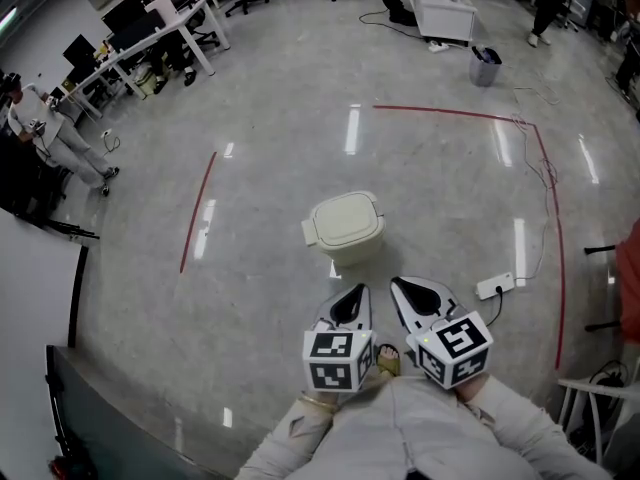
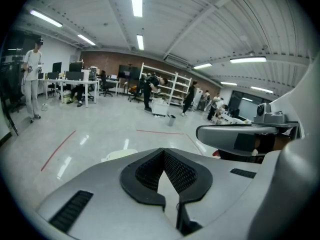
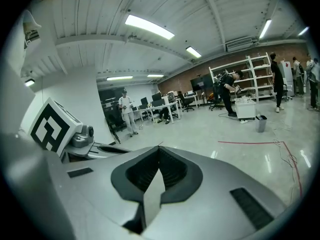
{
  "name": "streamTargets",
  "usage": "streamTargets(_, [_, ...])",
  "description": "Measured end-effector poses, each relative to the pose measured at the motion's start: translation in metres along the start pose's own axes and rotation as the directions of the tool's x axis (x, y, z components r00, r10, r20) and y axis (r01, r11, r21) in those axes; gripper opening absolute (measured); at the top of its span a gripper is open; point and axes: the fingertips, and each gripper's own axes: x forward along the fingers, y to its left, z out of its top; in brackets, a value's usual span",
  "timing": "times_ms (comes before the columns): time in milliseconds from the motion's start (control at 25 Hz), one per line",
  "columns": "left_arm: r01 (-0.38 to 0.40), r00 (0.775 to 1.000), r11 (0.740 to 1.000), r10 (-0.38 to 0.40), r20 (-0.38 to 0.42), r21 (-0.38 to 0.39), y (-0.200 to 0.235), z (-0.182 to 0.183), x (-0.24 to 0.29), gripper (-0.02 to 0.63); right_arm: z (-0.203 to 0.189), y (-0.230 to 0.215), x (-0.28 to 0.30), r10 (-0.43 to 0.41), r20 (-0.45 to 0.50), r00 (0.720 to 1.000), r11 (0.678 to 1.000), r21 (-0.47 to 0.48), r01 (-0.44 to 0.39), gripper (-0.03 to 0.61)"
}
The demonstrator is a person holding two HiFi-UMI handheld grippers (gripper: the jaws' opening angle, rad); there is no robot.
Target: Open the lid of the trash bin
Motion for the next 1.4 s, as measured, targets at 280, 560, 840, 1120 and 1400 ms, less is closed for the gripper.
streamTargets(280, [-0.002, 0.999, 1.0, 0.002, -0.033, -0.022, 0.002, -0.004, 0.015, 0.005, -0.012, -0.018, 0.005, -0.02, -0.038, 0.999, 0.999, 0.026, 0.021, 0.003])
streamTargets(560, [0.001, 0.996, 0.999, -0.004, -0.086, -0.038, 0.016, -0.015, 0.041, 0.005, -0.032, -0.042, 0.029, -0.028, -0.108, 0.994, 0.996, 0.076, 0.037, 0.003])
streamTargets(840, [0.003, 0.991, 0.998, -0.011, -0.132, -0.059, 0.042, -0.014, 0.085, 0.005, -0.033, -0.082, 0.076, -0.048, -0.148, 0.988, 0.995, 0.082, 0.061, 0.003])
streamTargets(1120, [-0.002, 0.984, 0.995, -0.015, -0.18, -0.095, 0.067, -0.019, 0.147, 0.005, -0.035, -0.133, 0.133, -0.059, -0.203, 0.977, 0.995, 0.062, 0.073, 0.003])
streamTargets(1400, [0.0, 0.969, 0.992, -0.032, -0.245, -0.128, 0.081, -0.041, 0.205, 0.005, -0.059, -0.183, 0.192, -0.079, -0.249, 0.965, 0.994, 0.055, 0.095, 0.003])
